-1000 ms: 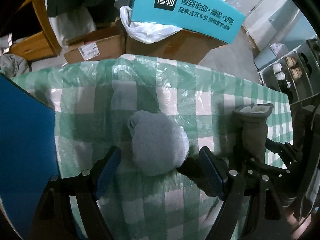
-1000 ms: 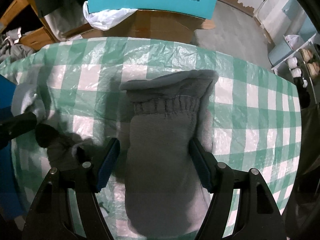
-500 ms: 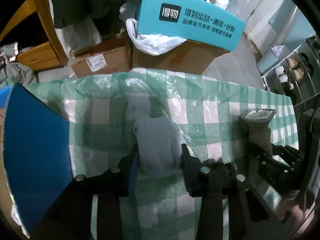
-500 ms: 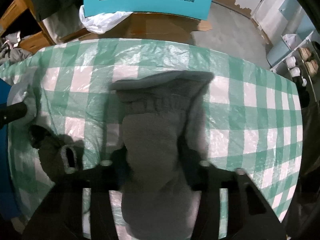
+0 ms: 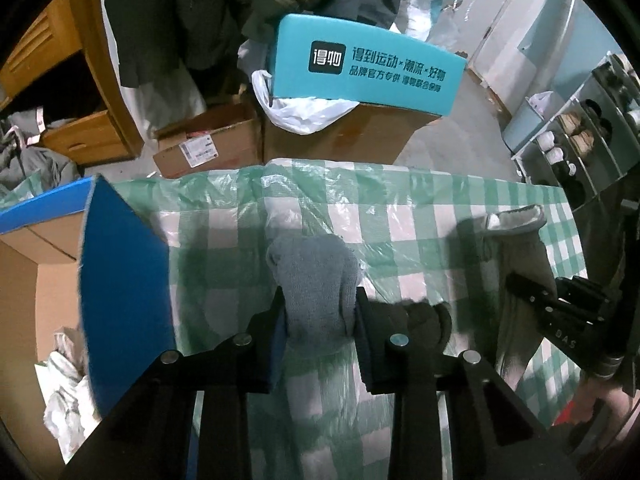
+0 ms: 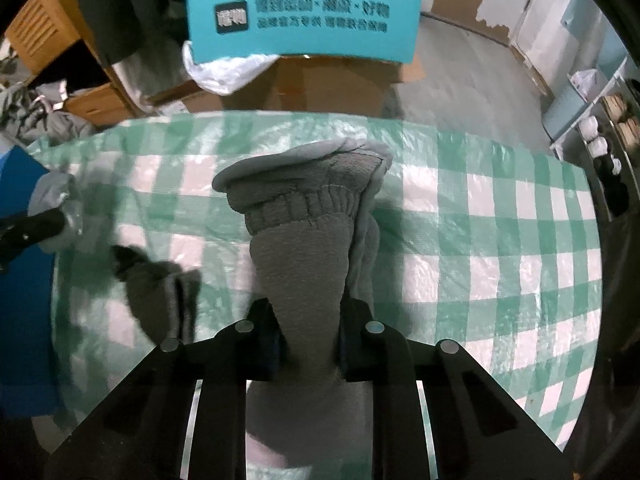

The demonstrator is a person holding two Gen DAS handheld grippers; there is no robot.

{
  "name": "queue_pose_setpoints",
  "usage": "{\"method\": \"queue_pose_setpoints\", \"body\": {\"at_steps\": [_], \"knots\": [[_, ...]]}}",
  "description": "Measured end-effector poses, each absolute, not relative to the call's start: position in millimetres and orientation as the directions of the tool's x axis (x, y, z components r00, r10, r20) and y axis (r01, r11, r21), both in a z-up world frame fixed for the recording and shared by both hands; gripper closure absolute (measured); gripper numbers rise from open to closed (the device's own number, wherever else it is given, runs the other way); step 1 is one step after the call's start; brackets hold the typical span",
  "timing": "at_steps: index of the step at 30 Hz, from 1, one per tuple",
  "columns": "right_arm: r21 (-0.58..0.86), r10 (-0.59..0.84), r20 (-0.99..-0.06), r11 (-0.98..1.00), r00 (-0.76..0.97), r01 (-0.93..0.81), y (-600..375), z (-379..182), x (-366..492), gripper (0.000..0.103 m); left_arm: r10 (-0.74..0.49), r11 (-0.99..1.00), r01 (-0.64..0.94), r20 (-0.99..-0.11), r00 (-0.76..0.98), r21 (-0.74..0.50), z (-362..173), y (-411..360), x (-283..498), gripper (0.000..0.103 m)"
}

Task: Organize soft objects
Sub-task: 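Carry the grey sock ball with the left tool while the right tool carries the long sock over the box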

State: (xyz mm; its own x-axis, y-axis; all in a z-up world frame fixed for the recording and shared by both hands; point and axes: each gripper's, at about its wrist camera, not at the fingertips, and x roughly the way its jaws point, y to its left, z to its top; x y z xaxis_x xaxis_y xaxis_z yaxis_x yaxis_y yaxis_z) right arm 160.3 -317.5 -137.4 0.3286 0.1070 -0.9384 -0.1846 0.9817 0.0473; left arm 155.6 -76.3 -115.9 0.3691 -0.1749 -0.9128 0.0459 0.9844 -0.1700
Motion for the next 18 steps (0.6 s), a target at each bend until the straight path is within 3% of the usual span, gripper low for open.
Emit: {"method": "queue_pose_setpoints", "body": {"at_steps": [18], "knots": [[0.087, 0.197, -0.886, 0.960, 0.420, -0.268, -297, -66, 119, 0.085, -0.196, 0.980, 0.102, -0.887, 0.417, -0.169, -70, -65, 96, 0.073]]}}
